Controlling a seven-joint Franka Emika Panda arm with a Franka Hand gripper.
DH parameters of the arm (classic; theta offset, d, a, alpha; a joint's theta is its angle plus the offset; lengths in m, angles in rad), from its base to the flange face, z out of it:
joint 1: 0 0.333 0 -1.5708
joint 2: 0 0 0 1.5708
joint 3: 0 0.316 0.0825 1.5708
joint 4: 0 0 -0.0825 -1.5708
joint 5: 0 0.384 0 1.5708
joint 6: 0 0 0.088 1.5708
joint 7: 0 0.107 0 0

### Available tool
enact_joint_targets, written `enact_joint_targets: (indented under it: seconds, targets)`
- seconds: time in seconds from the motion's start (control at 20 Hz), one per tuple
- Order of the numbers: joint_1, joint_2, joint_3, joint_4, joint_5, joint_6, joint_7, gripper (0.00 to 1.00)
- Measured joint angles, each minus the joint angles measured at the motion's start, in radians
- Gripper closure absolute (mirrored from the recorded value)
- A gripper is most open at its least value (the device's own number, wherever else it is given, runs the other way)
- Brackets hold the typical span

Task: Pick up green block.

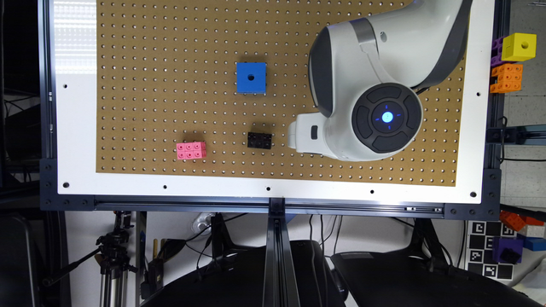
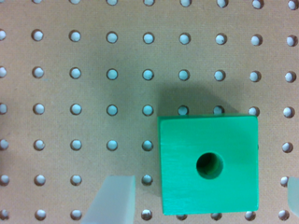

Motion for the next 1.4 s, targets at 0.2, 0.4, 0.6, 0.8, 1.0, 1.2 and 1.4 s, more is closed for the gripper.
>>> enact_joint_targets:
  seconds: [0.2, 0.4, 0.6, 0.8, 1.0, 1.2, 1.4]
  targets:
    - [0.0, 0.038, 0.0, 0.018, 0.0, 0.014, 0.0, 0.0]
    - [0.0, 0.053, 0.0, 0.036, 0.0, 0.014, 0.0, 0.0]
    - [0.0, 0.071, 0.0, 0.038, 0.0, 0.018, 0.0, 0.0]
    - [0.001, 0.085, 0.001, 0.045, -0.0002, 0.025, 0.0, 0.0]
    - [0.0, 0.086, 0.0, 0.047, -0.0001, 0.025, 0.0, 1.0]
    - [0.0, 0.086, 0.001, 0.047, -0.0001, 0.025, 0.0, 1.0]
    - [-0.001, 0.086, 0.001, 0.046, -0.0001, 0.023, 0.0, 1.0]
